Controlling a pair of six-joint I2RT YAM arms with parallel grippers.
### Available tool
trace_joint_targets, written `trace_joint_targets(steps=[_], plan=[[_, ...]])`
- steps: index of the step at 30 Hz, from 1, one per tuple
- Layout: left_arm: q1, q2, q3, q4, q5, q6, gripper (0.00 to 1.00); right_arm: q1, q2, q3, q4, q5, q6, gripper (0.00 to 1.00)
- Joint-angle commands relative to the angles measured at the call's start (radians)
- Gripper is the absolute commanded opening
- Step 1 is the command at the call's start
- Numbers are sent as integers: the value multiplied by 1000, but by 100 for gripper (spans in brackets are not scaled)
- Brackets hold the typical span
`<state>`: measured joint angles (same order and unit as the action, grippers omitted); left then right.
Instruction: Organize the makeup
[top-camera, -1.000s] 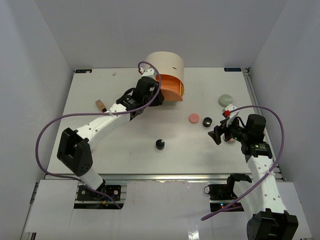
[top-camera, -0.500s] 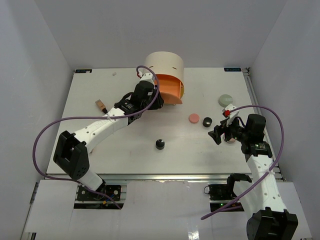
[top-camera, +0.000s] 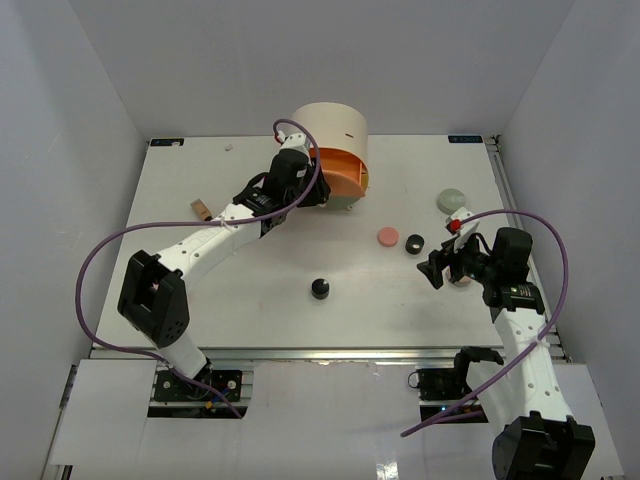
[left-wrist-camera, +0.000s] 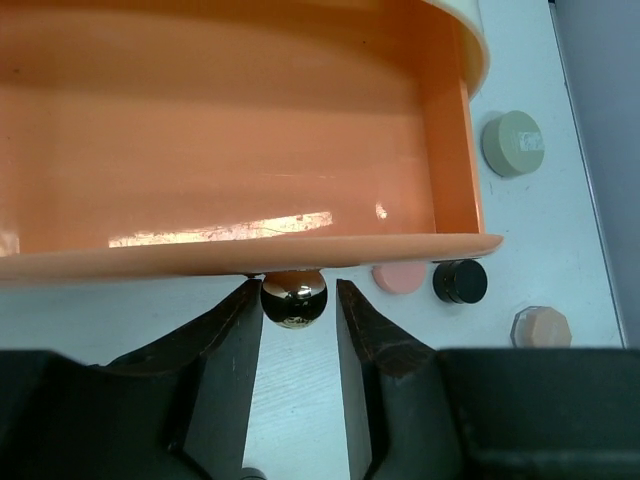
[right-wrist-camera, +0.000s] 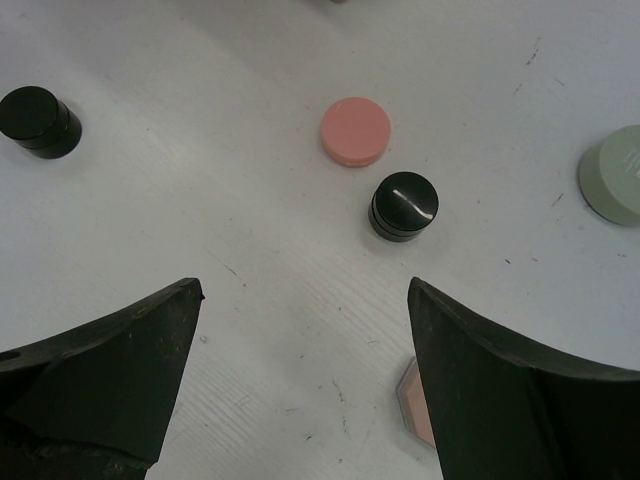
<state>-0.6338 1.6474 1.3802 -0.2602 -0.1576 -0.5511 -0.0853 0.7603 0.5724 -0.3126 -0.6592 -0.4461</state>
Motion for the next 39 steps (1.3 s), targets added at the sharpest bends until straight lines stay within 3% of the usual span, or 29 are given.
trace_joint_targets(steps=[1,8,10,19,26,34,39], plan=[[6,-28,42,32,11,16,53,-5,7,9,32,-27,-5,90],[6,-91,-43,57,102,33,90,1,102,36,73,6,18,90],[6,-143,-76,70,123,46,95,14,201,80,66,82,44,91],[8,-419,-277,77,206,165,98,163,522,226,98,357,132,90],[15,-687,-507,50,69,266,98,206,775,367,107,473,158,100],[17,-833,-652,15,9,282,98,216,946,480,78,512,159,83],[17,-856,-675,22,23,278,98,216,978,495,64,486,156,49]])
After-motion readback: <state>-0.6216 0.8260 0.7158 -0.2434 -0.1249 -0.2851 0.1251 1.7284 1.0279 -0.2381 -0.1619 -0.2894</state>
